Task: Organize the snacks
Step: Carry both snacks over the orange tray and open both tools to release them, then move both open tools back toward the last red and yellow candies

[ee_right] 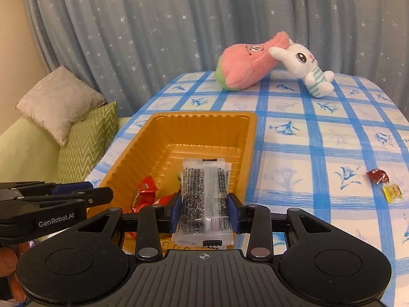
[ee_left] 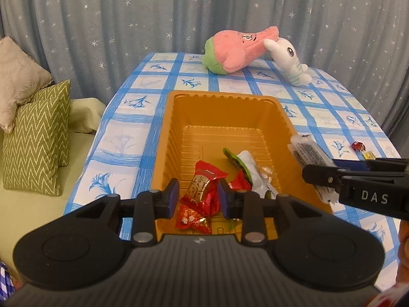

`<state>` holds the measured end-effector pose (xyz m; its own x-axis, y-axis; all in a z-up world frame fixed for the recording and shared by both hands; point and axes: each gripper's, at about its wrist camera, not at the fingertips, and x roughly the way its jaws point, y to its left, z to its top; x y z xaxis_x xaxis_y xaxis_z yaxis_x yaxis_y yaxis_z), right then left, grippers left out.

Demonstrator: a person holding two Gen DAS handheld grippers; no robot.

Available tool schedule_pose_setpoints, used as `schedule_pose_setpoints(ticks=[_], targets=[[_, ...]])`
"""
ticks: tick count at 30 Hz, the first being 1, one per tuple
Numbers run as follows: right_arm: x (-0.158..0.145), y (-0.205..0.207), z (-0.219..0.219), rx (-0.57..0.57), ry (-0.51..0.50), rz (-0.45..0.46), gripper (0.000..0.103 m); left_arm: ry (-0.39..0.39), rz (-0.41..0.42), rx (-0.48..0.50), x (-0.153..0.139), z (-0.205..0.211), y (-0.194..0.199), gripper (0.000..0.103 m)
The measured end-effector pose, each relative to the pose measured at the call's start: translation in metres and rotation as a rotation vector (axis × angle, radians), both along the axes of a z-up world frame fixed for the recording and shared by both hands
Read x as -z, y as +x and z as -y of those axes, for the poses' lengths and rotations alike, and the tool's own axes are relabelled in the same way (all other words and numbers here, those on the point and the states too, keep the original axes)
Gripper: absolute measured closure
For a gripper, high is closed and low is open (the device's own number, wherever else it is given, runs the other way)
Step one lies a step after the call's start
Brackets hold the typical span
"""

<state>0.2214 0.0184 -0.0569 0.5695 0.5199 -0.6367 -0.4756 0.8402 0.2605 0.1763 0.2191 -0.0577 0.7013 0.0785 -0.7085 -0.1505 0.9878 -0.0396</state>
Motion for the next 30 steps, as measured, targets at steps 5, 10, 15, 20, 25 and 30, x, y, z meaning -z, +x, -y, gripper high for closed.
schedule_pose_setpoints(ticks=[5,10,15,20,25,30], targets=[[-0.001,0.002,-0.008,-0.008,0.006,0.002,0.065,-0.003,0.0,0.0,0.001,-0.001,0.0,0.074],[0.001,0.007,-0.014,-0.01,0.015,0.0,0.065,-0.007,-0.001,-0.004,0.002,-0.005,-0.001,0.074],[0.005,0.013,-0.016,-0.02,0.052,-0.01,0.063,-0.009,-0.002,-0.013,0.004,-0.008,-0.002,0.072],[0.006,0.011,-0.004,0.015,0.058,-0.014,0.045,-0.012,-0.003,-0.014,0.003,-0.006,-0.006,0.07],[0.007,0.0,0.017,0.067,0.042,-0.035,0.044,-0.024,0.001,-0.006,-0.001,0.003,-0.011,0.067],[0.004,-0.015,0.041,0.125,0.016,-0.062,0.043,-0.031,0.01,0.007,-0.009,0.018,-0.02,0.054]])
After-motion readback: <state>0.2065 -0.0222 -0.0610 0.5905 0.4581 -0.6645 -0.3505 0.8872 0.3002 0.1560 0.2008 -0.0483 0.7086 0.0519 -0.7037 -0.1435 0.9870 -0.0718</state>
